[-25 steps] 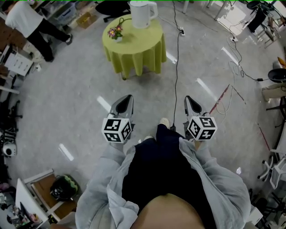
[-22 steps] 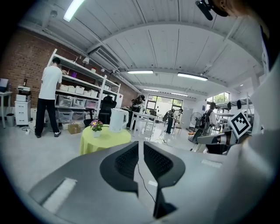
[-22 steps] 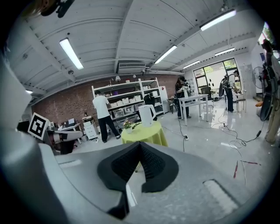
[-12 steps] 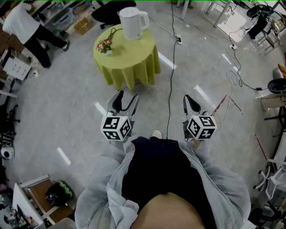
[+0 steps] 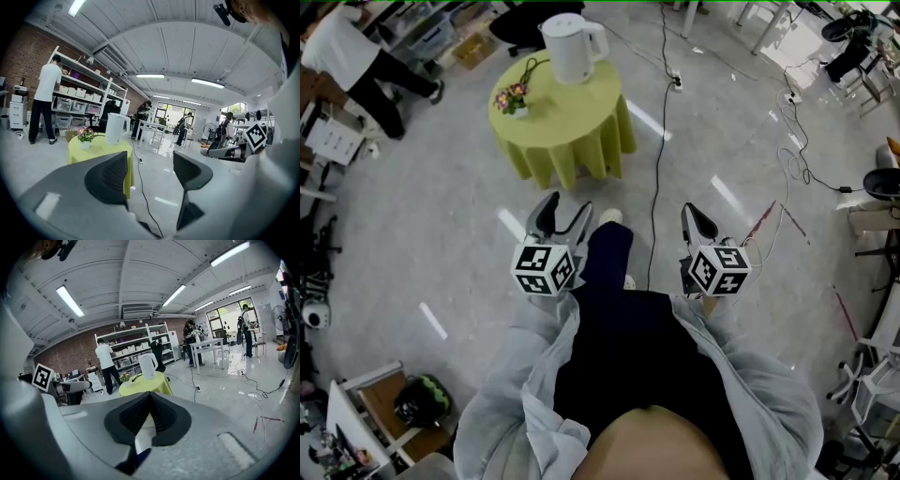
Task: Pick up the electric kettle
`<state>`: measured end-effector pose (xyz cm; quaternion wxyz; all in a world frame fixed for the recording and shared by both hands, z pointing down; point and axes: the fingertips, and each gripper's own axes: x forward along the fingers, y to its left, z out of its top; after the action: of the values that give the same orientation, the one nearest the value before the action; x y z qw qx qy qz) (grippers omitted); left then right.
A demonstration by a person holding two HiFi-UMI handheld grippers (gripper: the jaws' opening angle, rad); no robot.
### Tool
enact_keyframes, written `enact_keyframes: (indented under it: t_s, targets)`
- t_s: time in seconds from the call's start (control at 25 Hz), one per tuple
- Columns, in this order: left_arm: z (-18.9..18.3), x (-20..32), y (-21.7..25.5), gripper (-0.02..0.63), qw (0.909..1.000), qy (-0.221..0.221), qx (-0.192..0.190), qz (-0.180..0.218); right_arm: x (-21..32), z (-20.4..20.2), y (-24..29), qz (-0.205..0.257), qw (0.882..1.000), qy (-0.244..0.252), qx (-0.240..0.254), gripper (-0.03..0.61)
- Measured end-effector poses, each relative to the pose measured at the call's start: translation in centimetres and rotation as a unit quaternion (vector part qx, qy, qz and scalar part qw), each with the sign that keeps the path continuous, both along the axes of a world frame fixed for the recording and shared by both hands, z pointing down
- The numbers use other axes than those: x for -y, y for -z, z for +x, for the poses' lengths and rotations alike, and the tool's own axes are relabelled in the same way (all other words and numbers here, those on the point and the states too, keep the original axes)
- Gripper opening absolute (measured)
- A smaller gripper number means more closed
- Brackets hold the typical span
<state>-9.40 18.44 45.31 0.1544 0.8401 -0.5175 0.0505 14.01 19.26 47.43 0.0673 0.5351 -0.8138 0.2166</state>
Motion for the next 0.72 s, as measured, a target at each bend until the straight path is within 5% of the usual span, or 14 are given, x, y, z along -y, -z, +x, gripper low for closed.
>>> enact_keyframes:
  t_s: [0.72]
  targets:
    - [2.0,10.5,-0.6,0.311,0.9998,-0.017,-0.002,-0.008,9.8,1.7,-1.1,-0.017,1.0,-0.015,0.006,0.002]
